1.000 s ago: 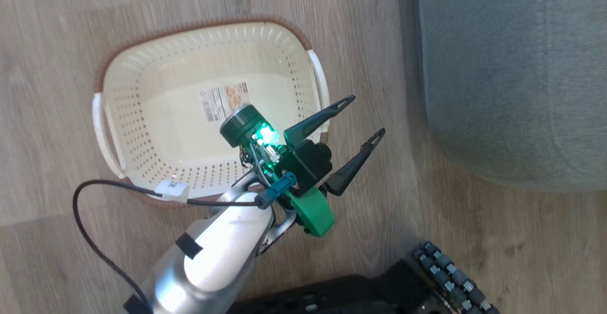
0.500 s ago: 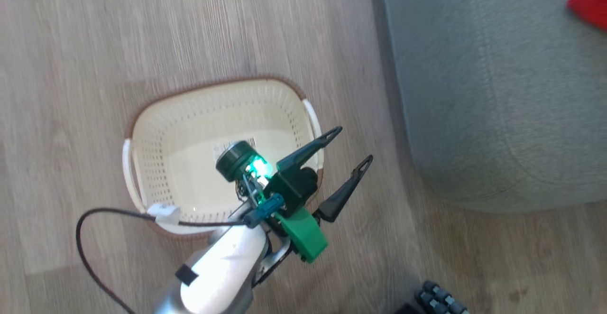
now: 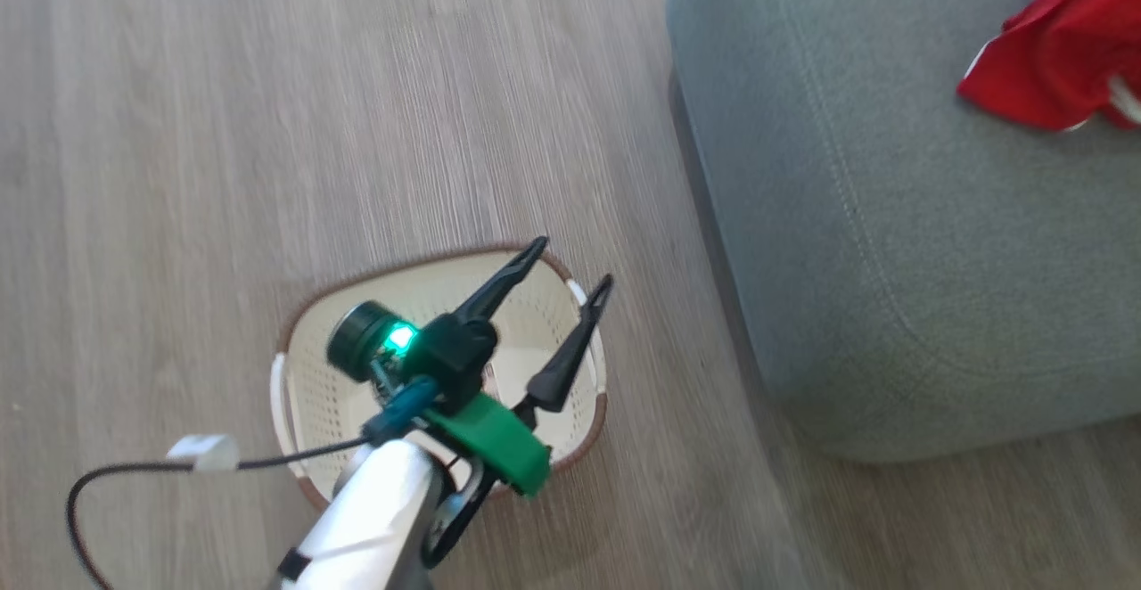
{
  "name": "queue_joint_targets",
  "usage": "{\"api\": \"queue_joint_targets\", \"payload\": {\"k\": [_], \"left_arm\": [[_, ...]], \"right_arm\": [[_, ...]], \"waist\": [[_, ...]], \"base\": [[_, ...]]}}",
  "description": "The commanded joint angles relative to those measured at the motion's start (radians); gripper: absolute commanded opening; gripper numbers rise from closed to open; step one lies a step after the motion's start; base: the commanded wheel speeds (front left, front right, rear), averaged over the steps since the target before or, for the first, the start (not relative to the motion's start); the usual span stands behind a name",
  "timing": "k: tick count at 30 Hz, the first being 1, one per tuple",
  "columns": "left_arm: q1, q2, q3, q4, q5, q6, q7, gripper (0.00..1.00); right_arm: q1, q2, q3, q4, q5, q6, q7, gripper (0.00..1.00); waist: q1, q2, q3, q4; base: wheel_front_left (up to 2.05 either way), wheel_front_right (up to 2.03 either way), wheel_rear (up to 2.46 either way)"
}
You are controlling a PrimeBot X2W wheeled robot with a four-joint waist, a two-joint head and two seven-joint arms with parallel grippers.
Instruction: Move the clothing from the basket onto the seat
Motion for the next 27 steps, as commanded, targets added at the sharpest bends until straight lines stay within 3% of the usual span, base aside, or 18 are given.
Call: {"api": "queue_joint_targets", "payload": {"k": [1, 2, 6, 10, 16, 20, 27], "left_arm": [[0.018, -0.006, 0.059, -0.049, -0.005, 0.006, -0.005, 1.00], [0.018, -0.006, 0.059, -0.049, -0.005, 0.006, -0.005, 1.00], [0.059, -0.006, 0.121, -0.084, -0.009, 0.012, -0.005, 1.00], [0.084, -0.006, 0.157, -0.111, -0.007, 0.013, -0.005, 1.00], [0.108, -0.006, 0.184, -0.159, -0.019, 0.036, -0.005, 1.00], [0.118, -0.006, 0.223, -0.195, -0.048, 0.085, -0.005, 1.00], [0.132, -0.006, 0.263, -0.221, -0.067, 0.155, -0.005, 1.00]], "right_arm": [[0.066, -0.050, -0.026, -0.113, 0.027, 0.000, -0.011, 1.00], [0.066, -0.050, -0.026, -0.113, 0.027, 0.000, -0.011, 1.00], [0.182, -0.031, -0.107, -0.304, 0.036, 0.000, -0.011, 1.00], [0.312, 0.040, -0.191, -0.471, 0.023, 0.000, -0.012, 1.00], [0.494, 0.149, -0.236, -0.657, -0.017, 0.000, -0.012, 1.00], [0.566, 0.235, -0.237, -0.731, -0.056, 0.000, -0.012, 1.00], [0.640, 0.376, -0.276, -0.736, -0.126, 0.000, -0.012, 1.00]], "waist": [[0.0001, -0.0001, -0.059, 0.009], [0.0001, -0.0001, -0.059, 0.009], [0.0001, -0.0001, -0.095, 0.021], [0.0001, -0.0001, -0.116, 0.047], [0.0001, -0.0001, -0.131, 0.103], [0.0001, -0.0001, -0.133, 0.137], [0.0001, -0.0001, -0.142, 0.201]], "base": [[0.00, 0.00, 0.00], [0.00, 0.00, 0.00], [0.00, 0.00, 0.00], [0.00, 0.00, 0.00], [0.00, 0.00, 0.00], [0.00, 0.00, 0.00], [0.00, 0.00, 0.00]]}}
